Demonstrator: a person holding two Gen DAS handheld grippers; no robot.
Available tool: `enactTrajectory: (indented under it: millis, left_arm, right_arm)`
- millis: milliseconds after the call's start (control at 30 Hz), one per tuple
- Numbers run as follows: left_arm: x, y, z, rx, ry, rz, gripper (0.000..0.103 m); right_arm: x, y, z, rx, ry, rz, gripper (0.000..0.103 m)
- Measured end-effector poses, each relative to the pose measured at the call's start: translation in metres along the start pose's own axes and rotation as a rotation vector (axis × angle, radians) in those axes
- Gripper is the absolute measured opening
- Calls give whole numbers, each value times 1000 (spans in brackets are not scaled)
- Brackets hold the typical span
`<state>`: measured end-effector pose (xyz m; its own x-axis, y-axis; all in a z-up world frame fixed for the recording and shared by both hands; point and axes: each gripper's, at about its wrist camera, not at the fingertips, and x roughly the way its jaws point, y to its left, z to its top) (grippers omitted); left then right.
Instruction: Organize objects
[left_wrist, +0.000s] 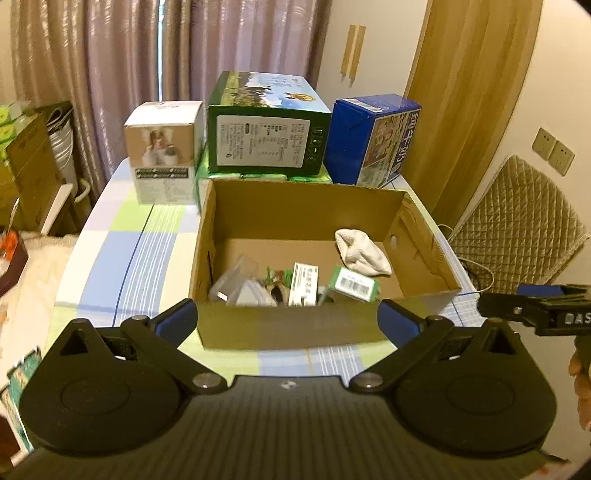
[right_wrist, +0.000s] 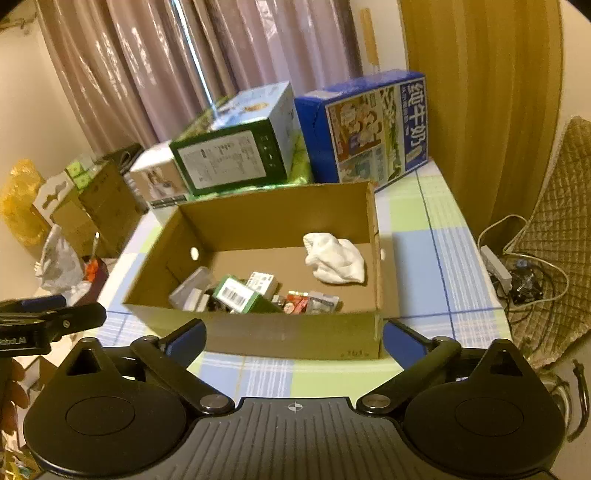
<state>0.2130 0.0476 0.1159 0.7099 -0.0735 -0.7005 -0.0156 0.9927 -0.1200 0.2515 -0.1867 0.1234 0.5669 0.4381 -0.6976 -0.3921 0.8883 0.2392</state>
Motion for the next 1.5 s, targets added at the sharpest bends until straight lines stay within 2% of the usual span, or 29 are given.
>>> enactTrajectory:
  millis: [267, 400, 533, 733, 1000, 1500]
  left_arm:
    - [-51, -16, -41, 24, 15, 80, 102]
    - [-73, -26, -59, 23, 10, 74, 102]
    - [-92, -33, -74, 8, -3, 67, 102]
    - [-109, -48, -94, 19, -14, 39, 102]
    - [-118, -55, -118, 17, -5, 38, 102]
    - [-126, -48, -125, 8, -21, 63, 102]
  right_arm:
    - [-51, 13, -39, -18, -21, -40, 101]
    - [-81, 14, -60, 11, -62, -40, 101]
    - [-100, 21, -77, -22, -74, -55, 101]
    - [-114, 23, -101, -10, -61, -46, 101]
    - [-122, 27, -113, -33, -60, -73, 101]
    - [-116, 40, -123, -68, -48, -72, 101]
